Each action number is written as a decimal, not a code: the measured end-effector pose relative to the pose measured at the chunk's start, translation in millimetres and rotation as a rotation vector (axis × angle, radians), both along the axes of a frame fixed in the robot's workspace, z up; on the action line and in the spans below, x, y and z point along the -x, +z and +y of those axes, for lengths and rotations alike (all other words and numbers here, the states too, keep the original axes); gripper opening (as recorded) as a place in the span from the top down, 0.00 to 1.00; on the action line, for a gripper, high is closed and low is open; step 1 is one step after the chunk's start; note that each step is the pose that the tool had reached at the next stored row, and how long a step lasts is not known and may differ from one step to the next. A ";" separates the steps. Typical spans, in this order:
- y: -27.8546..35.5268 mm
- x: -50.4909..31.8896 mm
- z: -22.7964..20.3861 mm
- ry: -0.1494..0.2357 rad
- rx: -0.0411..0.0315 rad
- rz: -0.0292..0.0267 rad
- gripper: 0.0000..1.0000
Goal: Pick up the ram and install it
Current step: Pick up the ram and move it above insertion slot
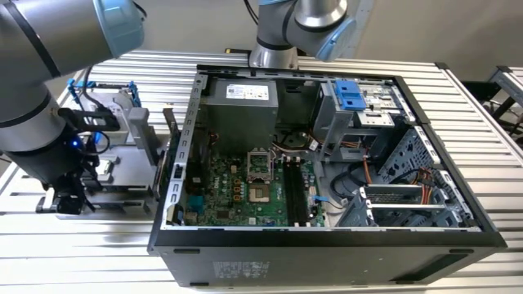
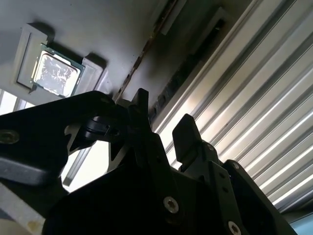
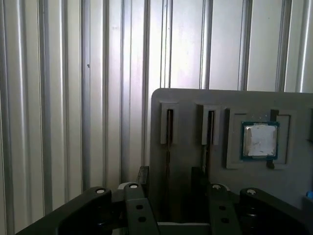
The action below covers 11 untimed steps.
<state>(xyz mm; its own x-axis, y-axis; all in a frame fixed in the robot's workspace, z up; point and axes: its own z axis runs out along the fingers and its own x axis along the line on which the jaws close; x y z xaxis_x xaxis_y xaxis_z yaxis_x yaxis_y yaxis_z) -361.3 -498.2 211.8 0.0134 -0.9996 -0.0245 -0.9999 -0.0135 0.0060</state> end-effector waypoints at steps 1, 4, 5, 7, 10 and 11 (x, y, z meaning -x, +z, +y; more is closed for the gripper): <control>-1.0 0.0 0.0 0.000 -0.0001 -0.0001 0.00; -3.3 0.1 0.5 0.000 0.0001 0.0002 0.00; -3.9 0.1 1.0 0.000 0.0002 0.0002 0.00; -5.6 0.0 1.9 0.000 -0.0001 -0.0001 0.00; -9.1 0.0 2.6 0.000 0.0000 0.0000 0.00; -10.3 0.0 2.7 0.000 -0.0001 -0.0001 0.00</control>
